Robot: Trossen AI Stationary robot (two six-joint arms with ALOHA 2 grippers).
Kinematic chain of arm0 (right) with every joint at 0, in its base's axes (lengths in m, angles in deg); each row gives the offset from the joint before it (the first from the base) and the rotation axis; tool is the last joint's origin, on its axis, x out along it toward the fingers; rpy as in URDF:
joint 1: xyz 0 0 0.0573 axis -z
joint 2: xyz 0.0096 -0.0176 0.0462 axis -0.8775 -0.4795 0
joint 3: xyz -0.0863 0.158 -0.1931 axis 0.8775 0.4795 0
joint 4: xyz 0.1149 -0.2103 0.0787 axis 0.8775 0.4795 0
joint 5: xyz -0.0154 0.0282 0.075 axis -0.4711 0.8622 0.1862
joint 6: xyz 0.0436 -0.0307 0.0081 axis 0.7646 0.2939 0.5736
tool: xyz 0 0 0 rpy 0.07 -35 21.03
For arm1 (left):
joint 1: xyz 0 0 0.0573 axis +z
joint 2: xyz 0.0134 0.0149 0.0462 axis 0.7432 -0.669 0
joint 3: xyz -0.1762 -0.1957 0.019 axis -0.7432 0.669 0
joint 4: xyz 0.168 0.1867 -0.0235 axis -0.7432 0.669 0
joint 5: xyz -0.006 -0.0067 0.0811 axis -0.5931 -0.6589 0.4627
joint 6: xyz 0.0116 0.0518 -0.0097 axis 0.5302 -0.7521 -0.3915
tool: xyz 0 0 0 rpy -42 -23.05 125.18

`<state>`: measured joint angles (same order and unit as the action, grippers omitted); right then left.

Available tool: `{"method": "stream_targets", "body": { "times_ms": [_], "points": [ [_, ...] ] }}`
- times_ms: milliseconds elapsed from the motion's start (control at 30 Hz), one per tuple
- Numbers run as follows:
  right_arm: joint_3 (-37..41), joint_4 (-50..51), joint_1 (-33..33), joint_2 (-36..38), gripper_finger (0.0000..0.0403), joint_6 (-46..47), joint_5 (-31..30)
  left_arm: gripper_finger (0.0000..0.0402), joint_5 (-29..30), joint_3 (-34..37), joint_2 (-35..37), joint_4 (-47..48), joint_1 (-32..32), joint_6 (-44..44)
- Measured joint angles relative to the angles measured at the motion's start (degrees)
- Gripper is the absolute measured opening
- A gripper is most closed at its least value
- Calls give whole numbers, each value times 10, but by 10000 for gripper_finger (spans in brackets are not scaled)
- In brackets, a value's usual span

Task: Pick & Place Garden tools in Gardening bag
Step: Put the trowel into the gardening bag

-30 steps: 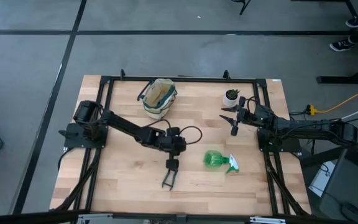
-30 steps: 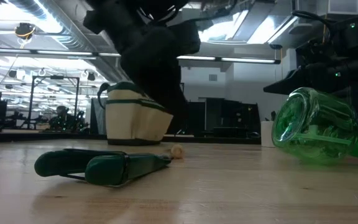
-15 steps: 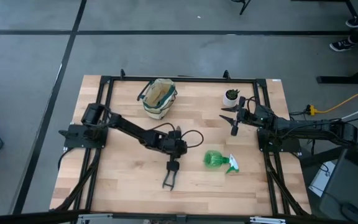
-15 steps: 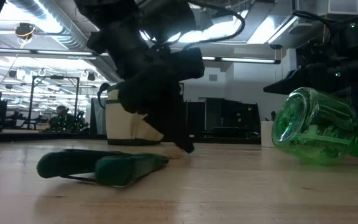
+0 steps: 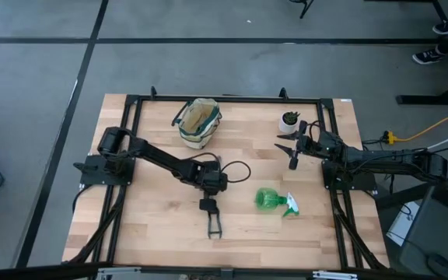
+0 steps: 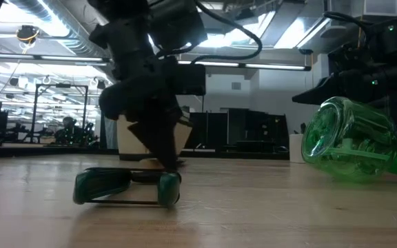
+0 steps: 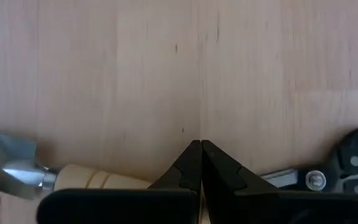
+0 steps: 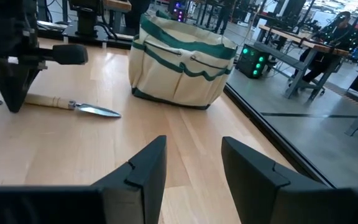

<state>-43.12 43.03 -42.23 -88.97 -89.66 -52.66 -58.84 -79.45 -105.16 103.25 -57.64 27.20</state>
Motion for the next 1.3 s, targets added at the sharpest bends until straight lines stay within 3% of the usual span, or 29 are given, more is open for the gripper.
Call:
{"method": "stream_targets", "body": {
  "times_ms": [267, 467, 767, 1033, 1300],
  "points": [
    [0, 2, 0, 0, 158, 0, 0, 1, 20, 2, 25, 97, 0, 33],
    [0, 15, 0, 0, 158, 0, -1, 3, 91, 2, 57, 183, -9, 78],
    [0, 23, 0, 0, 158, 0, -1, 17, 136, 2, 68, 182, -6, 60],
    [0, 25, 0, 0, 158, 0, 0, 98, 146, 2, 68, 166, 24, -59],
    [0, 25, 0, 0, 158, 0, 0, 167, 164, 2, 67, 121, 49, -335]
  ]
}}
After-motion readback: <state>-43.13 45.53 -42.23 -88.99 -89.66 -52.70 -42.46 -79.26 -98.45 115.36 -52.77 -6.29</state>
